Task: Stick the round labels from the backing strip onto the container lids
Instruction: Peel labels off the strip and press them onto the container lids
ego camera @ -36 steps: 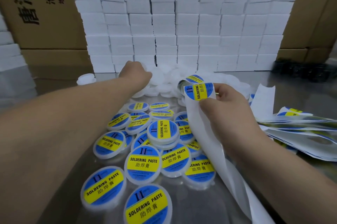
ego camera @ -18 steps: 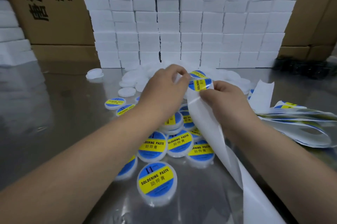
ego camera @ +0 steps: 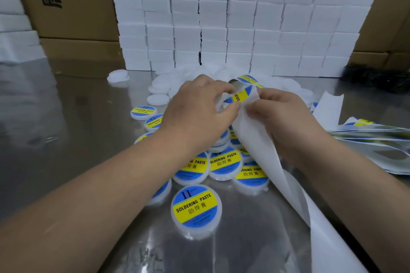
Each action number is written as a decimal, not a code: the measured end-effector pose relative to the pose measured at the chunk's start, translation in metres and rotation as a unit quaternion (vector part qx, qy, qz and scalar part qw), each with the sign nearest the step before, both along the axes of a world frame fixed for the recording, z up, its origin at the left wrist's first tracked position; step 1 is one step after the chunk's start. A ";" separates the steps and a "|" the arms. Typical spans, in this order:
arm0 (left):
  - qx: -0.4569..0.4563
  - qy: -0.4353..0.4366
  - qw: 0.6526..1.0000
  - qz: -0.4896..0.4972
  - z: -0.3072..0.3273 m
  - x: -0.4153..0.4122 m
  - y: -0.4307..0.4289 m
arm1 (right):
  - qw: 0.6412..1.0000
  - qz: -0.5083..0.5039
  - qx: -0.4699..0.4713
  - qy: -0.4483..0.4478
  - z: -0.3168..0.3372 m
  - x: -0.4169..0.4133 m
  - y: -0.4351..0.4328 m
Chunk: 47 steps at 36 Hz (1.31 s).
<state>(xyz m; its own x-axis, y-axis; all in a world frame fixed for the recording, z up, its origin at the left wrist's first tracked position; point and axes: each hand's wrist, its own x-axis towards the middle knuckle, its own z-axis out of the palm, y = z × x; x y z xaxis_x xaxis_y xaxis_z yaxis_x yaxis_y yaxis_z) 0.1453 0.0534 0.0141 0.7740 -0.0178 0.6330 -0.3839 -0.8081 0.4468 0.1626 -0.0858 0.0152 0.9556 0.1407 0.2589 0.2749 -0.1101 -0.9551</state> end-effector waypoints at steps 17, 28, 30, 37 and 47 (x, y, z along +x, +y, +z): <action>0.082 -0.031 0.996 0.031 -0.003 0.005 0.003 | 0.996 -0.024 -0.071 -0.047 -0.001 -0.004 0.000; 0.023 -0.025 0.998 0.059 0.002 0.006 0.009 | 0.992 -0.023 -0.116 -0.042 -0.002 -0.005 -0.002; -0.023 -0.017 0.997 0.077 0.004 0.008 0.012 | 0.990 -0.027 -0.128 -0.053 -0.001 -0.005 -0.001; -0.187 -0.013 0.977 0.103 0.009 0.014 0.023 | 0.980 -0.081 -0.151 -0.106 -0.001 -0.001 -0.004; -0.146 0.041 0.985 0.079 0.002 0.015 0.020 | 0.978 -0.098 -0.151 -0.106 -0.003 0.002 -0.005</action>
<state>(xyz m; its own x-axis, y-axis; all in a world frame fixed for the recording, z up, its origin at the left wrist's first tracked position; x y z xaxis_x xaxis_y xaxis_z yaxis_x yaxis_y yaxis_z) 0.1604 0.0731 0.0158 0.8016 0.2805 0.5279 -0.2167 -0.6867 0.6939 0.1646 -0.0903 0.0122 0.9013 0.0600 0.4290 0.4082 -0.4491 -0.7948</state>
